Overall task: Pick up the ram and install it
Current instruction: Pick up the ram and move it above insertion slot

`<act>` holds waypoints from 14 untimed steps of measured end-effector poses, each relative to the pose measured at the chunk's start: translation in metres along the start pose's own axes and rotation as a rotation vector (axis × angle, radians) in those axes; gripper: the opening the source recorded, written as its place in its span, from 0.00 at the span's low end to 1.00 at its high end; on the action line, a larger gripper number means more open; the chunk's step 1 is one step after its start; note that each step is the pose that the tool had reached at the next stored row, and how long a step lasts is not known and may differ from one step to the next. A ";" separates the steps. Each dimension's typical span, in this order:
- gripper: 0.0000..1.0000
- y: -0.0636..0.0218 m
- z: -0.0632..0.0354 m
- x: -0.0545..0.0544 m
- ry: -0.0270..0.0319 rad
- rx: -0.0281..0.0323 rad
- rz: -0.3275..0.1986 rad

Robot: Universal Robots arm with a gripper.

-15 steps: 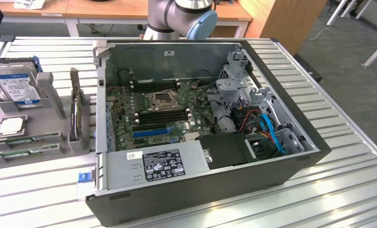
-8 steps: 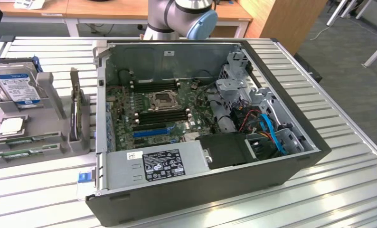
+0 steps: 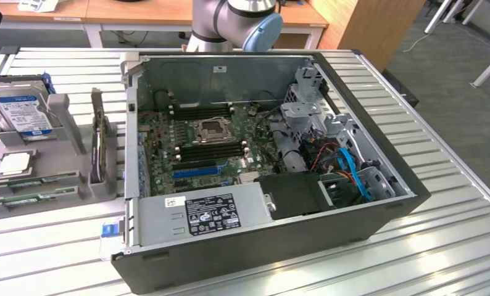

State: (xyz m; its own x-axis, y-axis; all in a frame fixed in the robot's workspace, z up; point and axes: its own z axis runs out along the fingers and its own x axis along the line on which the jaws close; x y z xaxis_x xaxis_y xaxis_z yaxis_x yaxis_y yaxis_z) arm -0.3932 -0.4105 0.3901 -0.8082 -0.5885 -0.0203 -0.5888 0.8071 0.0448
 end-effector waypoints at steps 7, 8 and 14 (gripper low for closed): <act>0.14 0.0000 0.0002 0.000 0.0044 -0.0021 -0.099; 0.14 0.0000 0.0002 0.000 0.0051 -0.0024 -0.114; 0.14 0.0000 0.0006 0.000 0.0096 -0.0044 -0.216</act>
State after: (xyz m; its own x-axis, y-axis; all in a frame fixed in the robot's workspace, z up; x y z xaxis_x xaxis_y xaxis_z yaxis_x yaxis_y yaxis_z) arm -0.3932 -0.4105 0.3896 -0.6635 -0.7479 -0.0204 -0.7480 0.6622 0.0448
